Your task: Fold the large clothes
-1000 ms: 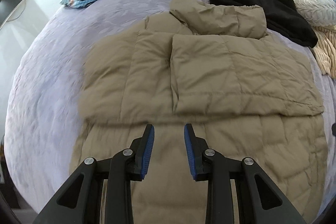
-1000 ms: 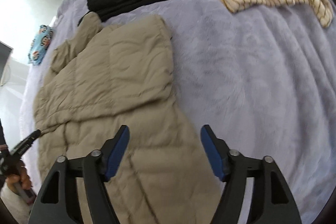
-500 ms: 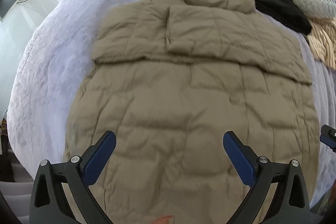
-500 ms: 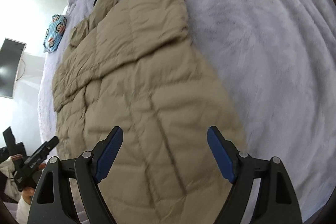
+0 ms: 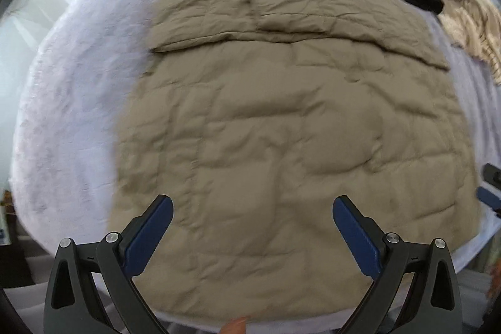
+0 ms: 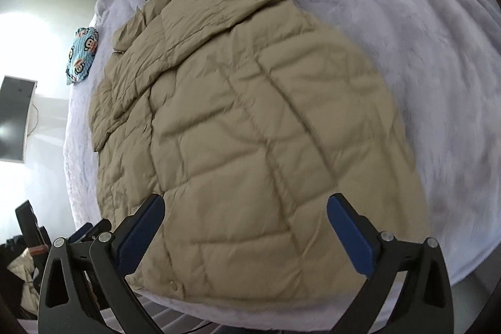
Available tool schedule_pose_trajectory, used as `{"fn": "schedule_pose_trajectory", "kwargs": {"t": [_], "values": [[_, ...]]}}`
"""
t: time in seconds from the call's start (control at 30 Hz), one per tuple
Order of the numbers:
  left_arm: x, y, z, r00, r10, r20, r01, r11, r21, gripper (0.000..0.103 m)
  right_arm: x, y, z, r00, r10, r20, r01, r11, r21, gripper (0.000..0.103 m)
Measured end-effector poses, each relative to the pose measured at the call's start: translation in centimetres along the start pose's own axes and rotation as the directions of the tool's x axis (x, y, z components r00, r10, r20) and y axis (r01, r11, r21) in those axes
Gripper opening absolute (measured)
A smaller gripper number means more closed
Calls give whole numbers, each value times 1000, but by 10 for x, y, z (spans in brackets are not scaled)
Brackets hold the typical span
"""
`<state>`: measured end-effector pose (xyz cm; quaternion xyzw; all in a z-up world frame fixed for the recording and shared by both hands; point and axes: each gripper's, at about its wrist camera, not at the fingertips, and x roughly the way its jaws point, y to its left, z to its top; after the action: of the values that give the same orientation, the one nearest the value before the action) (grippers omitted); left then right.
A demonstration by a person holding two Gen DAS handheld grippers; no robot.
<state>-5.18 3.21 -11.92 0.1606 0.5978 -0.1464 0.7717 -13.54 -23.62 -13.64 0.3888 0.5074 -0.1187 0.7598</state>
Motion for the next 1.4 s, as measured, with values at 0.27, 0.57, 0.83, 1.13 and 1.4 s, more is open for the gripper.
{"fn": "schedule_pose_trajectory", "kwargs": {"t": [0.27, 0.57, 0.83, 1.13, 1.4], "values": [[5, 34, -31, 999, 6, -51, -5, 1000, 18, 102, 1, 11, -43, 999, -2, -41, 4, 998, 64, 103], [5, 70, -55, 992, -108, -69, 102, 991, -84, 102, 11, 7, -64, 987, 48, -156, -23, 988, 155, 103], [12, 123, -76, 961, -259, -96, 226, 938, -263, 102, 8, -35, -78, 984, 145, -102, -99, 926, 366, 103], [23, 135, -107, 839, -536, -94, 468, 799, -376, 102, 8, -88, -100, 970, 243, -30, -185, 808, 560, 103], [54, 119, -113, 786, -607, -116, 500, 735, -459, 102, 19, -111, -103, 969, 248, 0, -197, 770, 607, 103]]}}
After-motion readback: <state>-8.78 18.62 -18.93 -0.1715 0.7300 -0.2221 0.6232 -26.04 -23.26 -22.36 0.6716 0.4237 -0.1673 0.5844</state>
